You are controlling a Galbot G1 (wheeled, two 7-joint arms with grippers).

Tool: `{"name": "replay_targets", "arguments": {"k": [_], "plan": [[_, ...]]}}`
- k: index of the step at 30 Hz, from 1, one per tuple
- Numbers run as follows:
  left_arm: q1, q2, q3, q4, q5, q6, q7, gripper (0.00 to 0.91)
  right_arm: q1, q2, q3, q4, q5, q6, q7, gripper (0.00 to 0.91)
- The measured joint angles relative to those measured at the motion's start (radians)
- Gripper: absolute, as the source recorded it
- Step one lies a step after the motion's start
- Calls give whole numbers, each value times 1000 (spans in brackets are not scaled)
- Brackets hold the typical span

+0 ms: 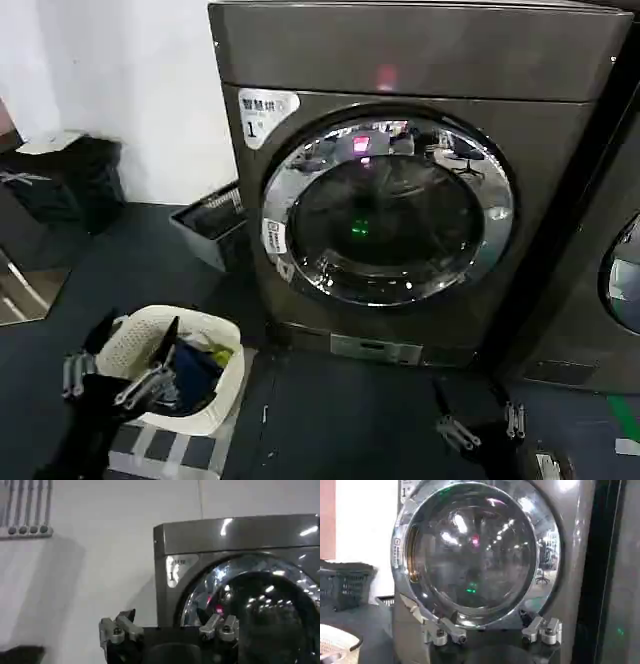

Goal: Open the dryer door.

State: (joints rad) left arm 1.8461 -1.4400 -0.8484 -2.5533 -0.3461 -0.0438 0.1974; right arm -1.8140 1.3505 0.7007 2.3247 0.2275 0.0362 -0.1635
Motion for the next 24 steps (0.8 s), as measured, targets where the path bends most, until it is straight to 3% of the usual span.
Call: {"name": "replay_targets", "arguments": {"k": [8,17,21,24], "plan": [[0,-12,5,-2,-1,-2,4,907,200,-194,11,-46,204,-145,-77,907],[14,-12,3,-7,-15,-11,11,907,543,-394,-190,-202,302,-257,-103,907],[11,-13,2,-5,-12,-12,11,907,701,-415,-318,-274,344,-303,-152,907],[14,-18,0,1,4,-20,13,907,813,-412,-401,-334,352,-299,-197,907]]}}
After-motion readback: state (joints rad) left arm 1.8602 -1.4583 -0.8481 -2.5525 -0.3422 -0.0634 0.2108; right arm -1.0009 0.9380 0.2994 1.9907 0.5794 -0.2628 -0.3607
